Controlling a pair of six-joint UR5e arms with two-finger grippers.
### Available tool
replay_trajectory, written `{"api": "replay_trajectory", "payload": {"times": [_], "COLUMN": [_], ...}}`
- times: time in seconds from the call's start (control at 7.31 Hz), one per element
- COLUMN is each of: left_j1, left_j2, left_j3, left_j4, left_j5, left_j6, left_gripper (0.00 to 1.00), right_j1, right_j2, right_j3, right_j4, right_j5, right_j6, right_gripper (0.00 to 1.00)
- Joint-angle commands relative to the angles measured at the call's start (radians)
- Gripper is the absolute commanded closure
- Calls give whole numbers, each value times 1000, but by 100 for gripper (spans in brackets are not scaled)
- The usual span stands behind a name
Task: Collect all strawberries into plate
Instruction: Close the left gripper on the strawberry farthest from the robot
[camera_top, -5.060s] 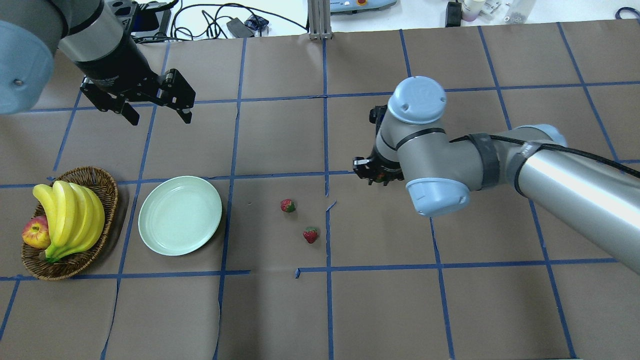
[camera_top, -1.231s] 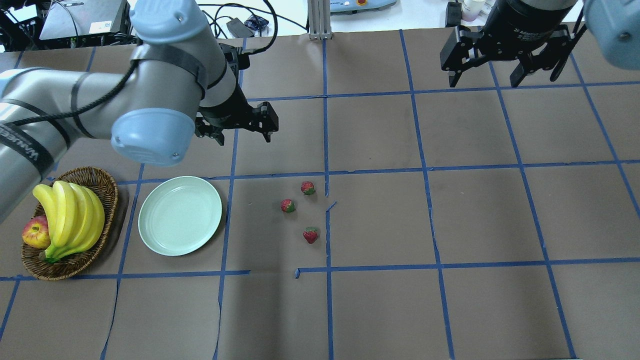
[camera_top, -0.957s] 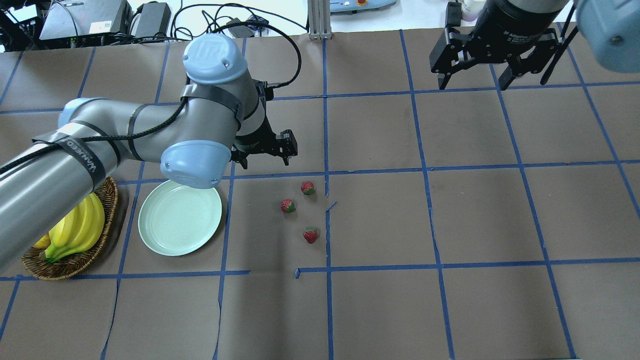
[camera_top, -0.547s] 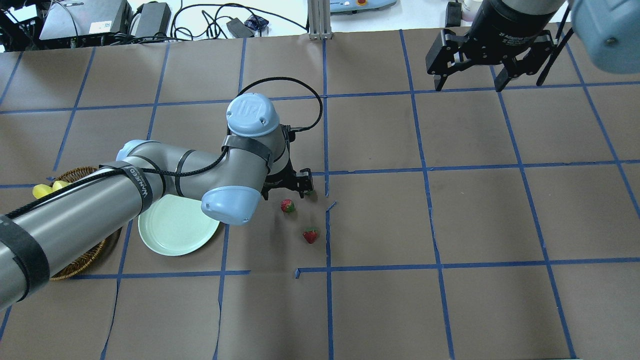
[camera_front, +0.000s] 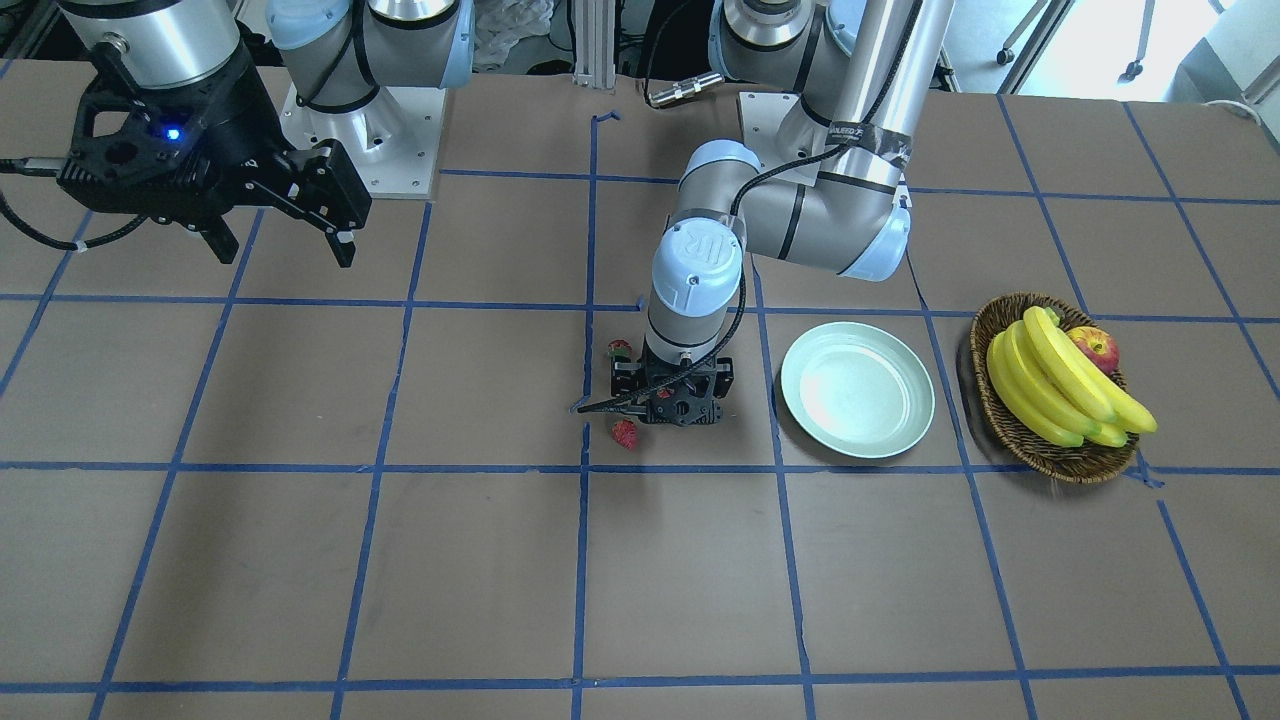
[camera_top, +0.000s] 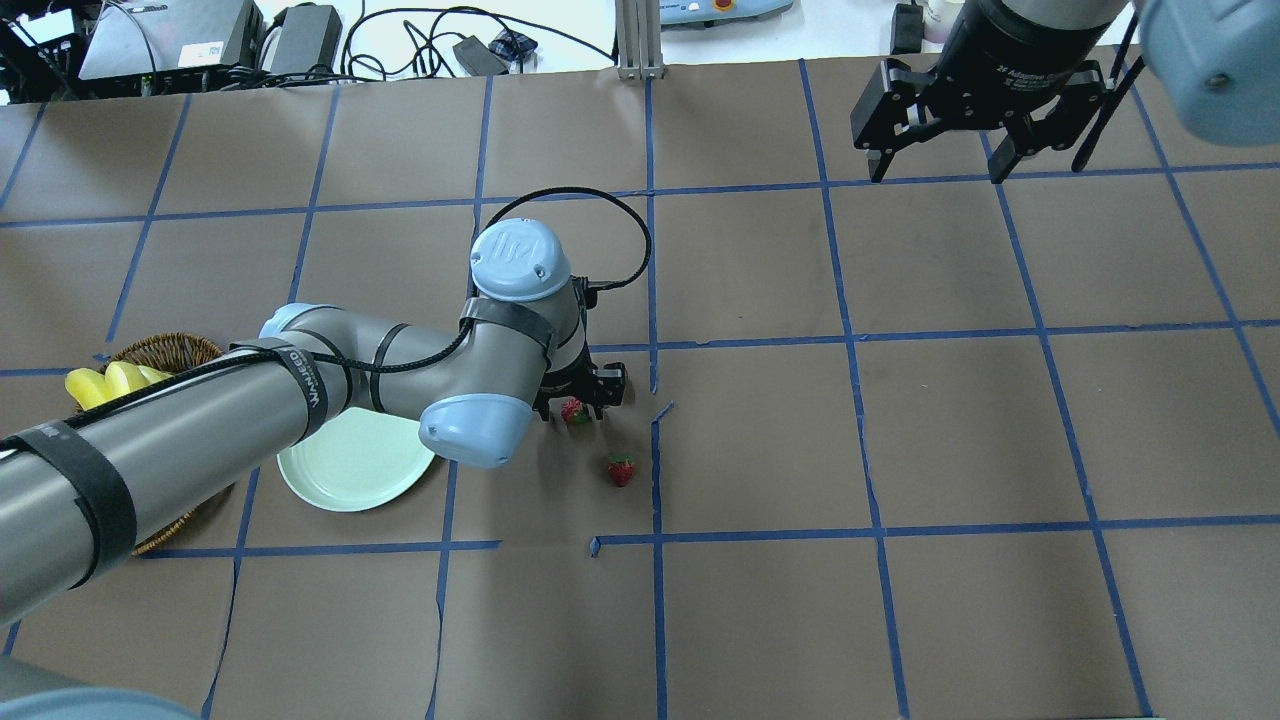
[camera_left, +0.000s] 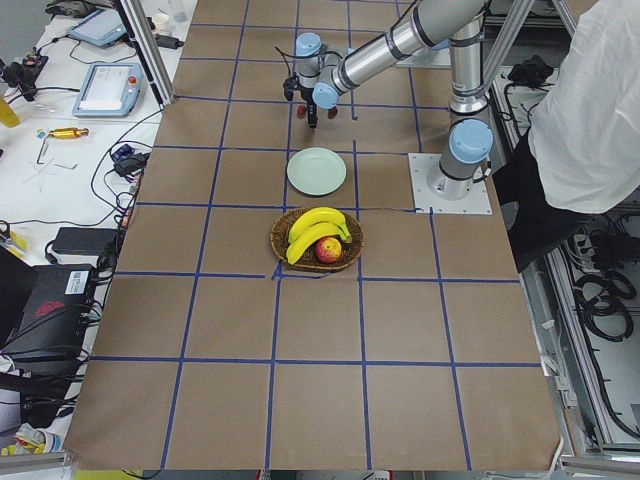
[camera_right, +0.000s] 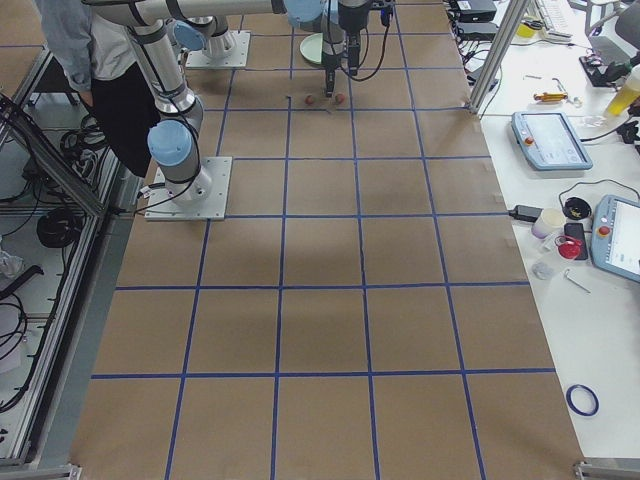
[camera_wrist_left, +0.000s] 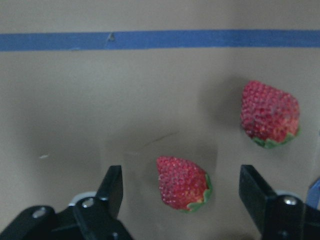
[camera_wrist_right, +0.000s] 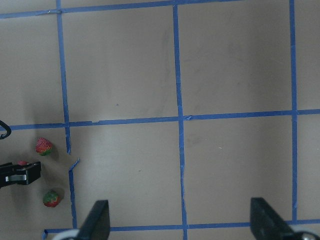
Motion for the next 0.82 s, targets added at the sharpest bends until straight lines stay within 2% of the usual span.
{"api": "replay_trajectory", "payload": {"times": [0.0,0.27,0.68], "left_j1": [0,24,224], "left_j2": [3,44,161], "left_j3": [7,18,12], "left_j4": [0,-28,-182], "left_j5": [8,86,183], "left_j6": [6,143,355], "left_gripper": [100,100,100], "right_j1": [0,0,2], "right_j2": [2,2,2], "right_j3": [0,-2,-2], "right_j4": [-2,-2,1], "right_j5": [-2,-3,3], "right_j6": [1,1,1], "right_gripper": [0,0,0]}}
